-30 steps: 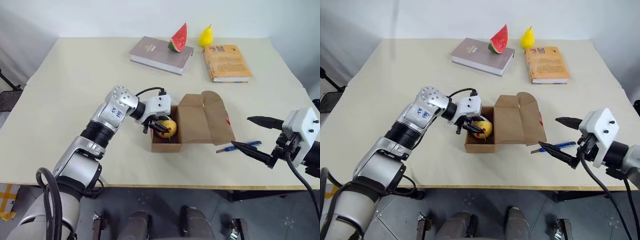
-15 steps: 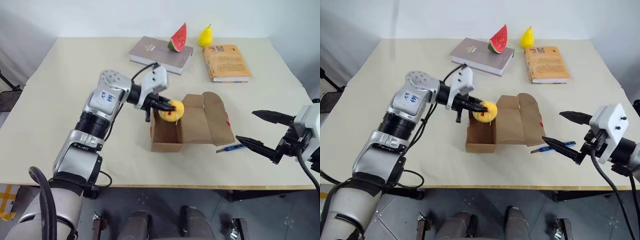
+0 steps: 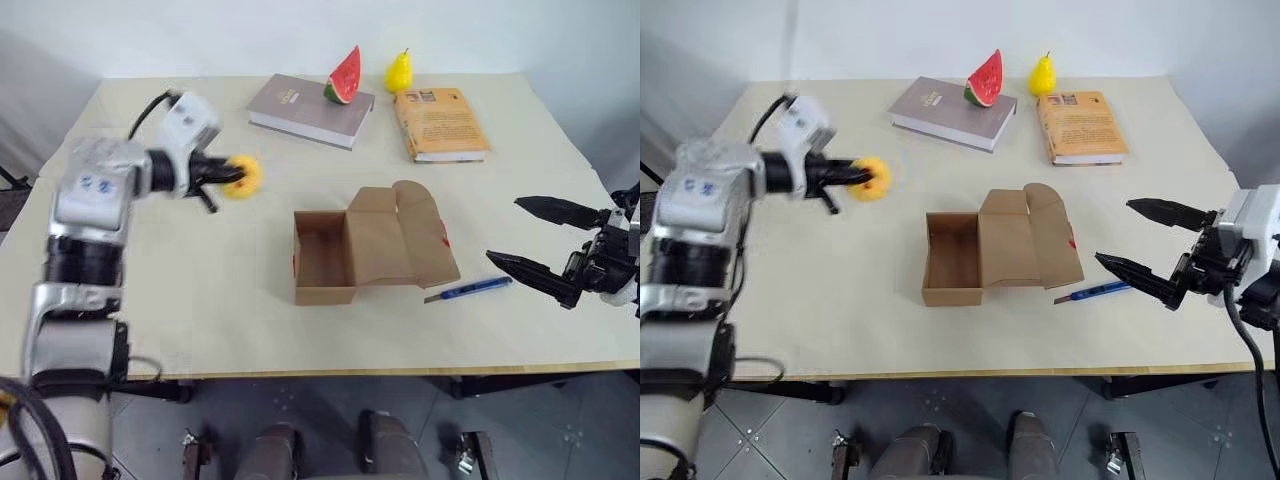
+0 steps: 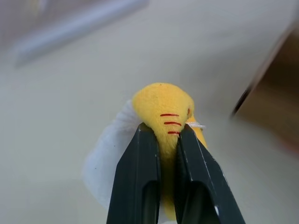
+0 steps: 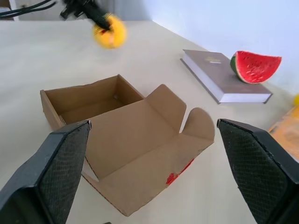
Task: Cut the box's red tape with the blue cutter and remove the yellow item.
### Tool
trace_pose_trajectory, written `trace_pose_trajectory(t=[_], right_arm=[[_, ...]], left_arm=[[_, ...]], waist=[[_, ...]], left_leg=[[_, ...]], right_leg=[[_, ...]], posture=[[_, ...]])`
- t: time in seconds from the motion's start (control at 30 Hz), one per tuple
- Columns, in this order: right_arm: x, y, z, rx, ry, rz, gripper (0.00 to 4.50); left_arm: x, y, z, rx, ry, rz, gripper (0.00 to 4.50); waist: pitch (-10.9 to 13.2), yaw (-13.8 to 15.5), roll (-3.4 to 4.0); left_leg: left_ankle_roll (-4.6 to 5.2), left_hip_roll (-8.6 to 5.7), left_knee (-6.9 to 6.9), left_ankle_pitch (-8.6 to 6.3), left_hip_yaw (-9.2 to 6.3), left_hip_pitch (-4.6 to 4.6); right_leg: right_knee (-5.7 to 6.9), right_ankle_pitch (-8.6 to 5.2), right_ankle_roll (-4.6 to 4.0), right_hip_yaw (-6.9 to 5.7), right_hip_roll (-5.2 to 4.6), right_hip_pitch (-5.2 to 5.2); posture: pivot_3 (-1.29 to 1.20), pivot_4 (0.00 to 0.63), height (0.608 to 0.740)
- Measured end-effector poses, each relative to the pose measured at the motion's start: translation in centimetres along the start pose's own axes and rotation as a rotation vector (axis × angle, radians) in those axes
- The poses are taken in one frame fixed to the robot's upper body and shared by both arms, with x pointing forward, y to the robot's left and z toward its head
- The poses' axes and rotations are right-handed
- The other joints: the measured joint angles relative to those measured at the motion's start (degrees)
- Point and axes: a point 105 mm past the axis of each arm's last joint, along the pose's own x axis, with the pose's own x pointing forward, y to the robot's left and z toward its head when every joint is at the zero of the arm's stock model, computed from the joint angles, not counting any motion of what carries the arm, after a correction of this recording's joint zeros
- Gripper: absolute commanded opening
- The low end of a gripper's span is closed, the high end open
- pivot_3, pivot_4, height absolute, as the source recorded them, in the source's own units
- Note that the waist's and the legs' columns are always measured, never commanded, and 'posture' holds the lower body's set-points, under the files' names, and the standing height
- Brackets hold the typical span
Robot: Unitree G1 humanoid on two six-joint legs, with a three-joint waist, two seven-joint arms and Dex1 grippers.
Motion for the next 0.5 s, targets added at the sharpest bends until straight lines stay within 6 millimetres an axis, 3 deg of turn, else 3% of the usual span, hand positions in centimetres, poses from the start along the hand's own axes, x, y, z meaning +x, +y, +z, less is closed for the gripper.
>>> trace_pose_trajectory(t=[0.2, 0.3, 0.5], right_arm=[[-0.7, -0.2, -1.7, 0.075, -0.007, 0.088, 4.5], [-0.9, -1.0, -2.2, 0.096, -0.003, 0.104, 4.5], [0.3, -2.5, -1.4, 0.043, -0.026, 0.119, 4.5]], left_arm=[[-3.7, 2.2, -6.4, -0.132, 0.18, 0.228, 0.02], [-4.4, 2.6, -6.9, -0.169, 0.174, 0.275, 0.02], [-5.5, 2.6, -7.1, -0.196, 0.141, 0.301, 0.02]], waist=[[-0.01, 0.63, -0.01], [-0.01, 1.14, -0.01], [-0.01, 0.96, 0.0]], left_leg=[[-0.02, -0.05, 0.02, -0.01, -0.14, -0.03], [-0.02, -0.06, 0.1, -0.01, -0.14, -0.04], [-0.09, 0.0, 0.04, -0.04, -0.15, -0.04]], right_leg=[[-0.03, 0.0, 0.0, -0.03, -0.04, 0.03], [-0.03, 0.0, 0.0, -0.03, -0.06, 0.06], [-0.02, 0.0, -0.01, -0.07, -0.03, -0.01]], posture=[[0.0, 0.15, 0.74], [0.0, 0.15, 0.74], [0.0, 0.15, 0.74]])
